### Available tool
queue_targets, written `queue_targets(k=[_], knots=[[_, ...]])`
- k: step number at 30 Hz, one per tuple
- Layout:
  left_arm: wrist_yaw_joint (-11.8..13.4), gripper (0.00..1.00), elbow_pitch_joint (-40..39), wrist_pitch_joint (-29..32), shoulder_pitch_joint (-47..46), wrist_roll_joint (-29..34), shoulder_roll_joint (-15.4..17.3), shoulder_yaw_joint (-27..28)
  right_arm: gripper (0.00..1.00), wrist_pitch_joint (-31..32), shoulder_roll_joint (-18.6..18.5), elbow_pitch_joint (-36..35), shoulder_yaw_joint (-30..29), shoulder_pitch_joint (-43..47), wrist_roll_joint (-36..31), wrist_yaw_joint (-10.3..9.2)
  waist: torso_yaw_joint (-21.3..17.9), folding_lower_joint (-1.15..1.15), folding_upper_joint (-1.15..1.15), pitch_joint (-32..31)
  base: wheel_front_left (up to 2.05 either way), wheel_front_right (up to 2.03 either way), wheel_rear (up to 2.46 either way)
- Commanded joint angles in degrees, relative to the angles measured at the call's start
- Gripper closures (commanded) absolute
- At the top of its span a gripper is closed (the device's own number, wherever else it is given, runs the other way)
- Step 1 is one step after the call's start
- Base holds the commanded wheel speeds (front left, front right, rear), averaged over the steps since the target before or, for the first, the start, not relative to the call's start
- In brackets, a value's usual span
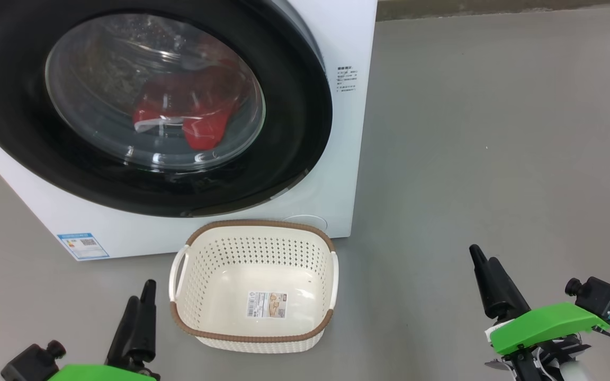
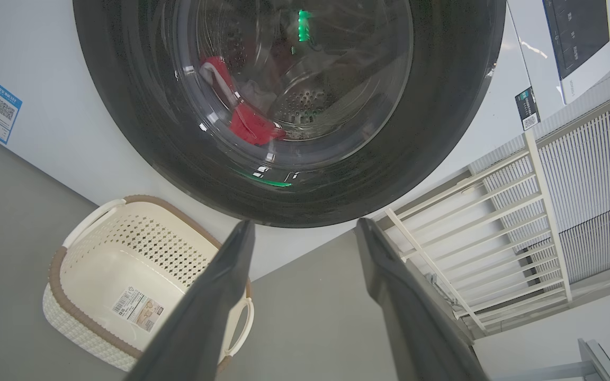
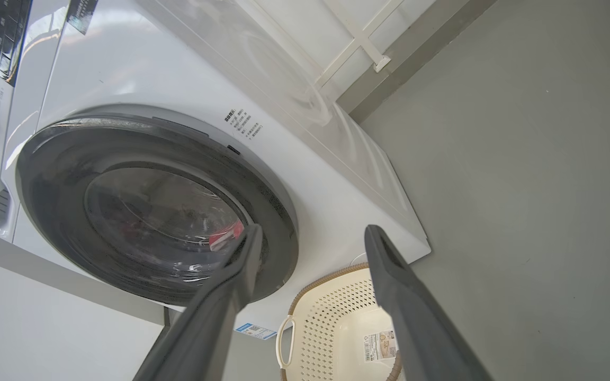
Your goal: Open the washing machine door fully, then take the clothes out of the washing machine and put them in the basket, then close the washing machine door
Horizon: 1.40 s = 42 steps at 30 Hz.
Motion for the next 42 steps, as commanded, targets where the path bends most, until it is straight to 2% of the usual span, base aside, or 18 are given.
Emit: queue_targets(k=[1, 42], knots=[[-0.2, 0.00, -2.0, -0.6, -2.4, 1.8, 1.0, 0.9, 0.00, -0.7, -0.6, -1.8, 0.9, -2.8, -1.8, 0.22, 0.0, -0.01, 0.00, 0.0, 0.00, 0.00, 0.00], [-0.4, 0.00, -5.3, -7.4, -2.9, 29.1, 1.4, 1.2, 0.00, -7.6, -1.2, -3.2, 6.3, -5.8, -27.7, 0.37, -0.9, -0.01, 0.00, -0.7, 0.00, 0.00, 0.00]])
